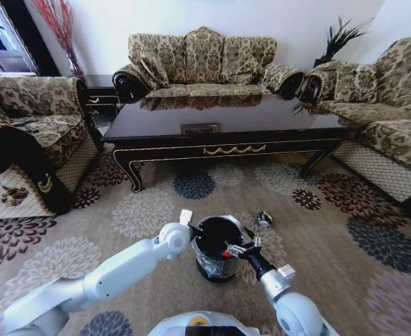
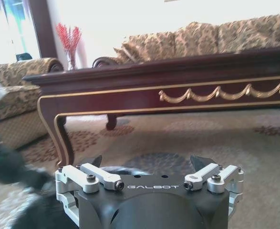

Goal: Move to the front of the table and pick up the trash from the floor, then place it into the trash bin.

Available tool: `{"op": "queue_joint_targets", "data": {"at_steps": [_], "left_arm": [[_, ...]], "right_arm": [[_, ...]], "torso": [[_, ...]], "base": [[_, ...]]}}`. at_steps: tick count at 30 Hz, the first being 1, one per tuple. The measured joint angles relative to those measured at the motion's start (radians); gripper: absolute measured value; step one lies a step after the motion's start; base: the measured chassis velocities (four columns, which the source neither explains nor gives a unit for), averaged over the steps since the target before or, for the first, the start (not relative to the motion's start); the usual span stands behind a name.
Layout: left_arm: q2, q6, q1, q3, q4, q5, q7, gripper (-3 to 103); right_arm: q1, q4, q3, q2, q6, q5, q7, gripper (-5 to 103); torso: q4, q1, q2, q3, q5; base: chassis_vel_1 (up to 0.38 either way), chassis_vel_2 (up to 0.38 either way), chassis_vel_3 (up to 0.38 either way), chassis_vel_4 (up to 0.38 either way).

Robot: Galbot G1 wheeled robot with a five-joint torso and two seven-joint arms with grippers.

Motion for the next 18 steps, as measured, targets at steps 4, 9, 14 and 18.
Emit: {"op": "queue_joint_targets", "data": {"at_steps": [4, 9, 14, 18], "left_arm": [[0.057, 0.004, 0.047, -0.073, -0.017, 0.01, 0.014, 4], [0.099, 0.004, 0.122, -0.2, -0.039, 0.036, 0.035, 4], [0.154, 0.002, 0.169, -0.289, -0.056, 0.045, 0.052, 4], [0.173, 0.002, 0.216, -0.357, -0.073, 0.041, 0.064, 4]], "right_arm": [[0.03, -0.006, 0.03, -0.014, -0.004, 0.026, 0.011, 100], [0.083, -0.069, 0.068, -0.023, 0.0, 0.041, 0.028, 100], [0.162, -0.194, 0.081, -0.038, 0.0, 0.071, 0.049, 100], [0.223, -0.323, 0.07, -0.051, 0.011, 0.047, 0.044, 100]], "torso": [[0.0006, 0.0, 0.0, 0.0, 0.0001], [0.0, 0.0, 0.0, 0.0, 0.0], [0.0006, 0.0, 0.0, 0.0, 0.0002], [-0.0002, 0.0, 0.0, 0.0, 0.0]], "base": [[0.0, 0.0, 0.0, 0.0], [0.0, 0.0, 0.0, 0.0], [0.0, 0.0, 0.0, 0.0], [0.0, 0.0, 0.0, 0.0]]}}
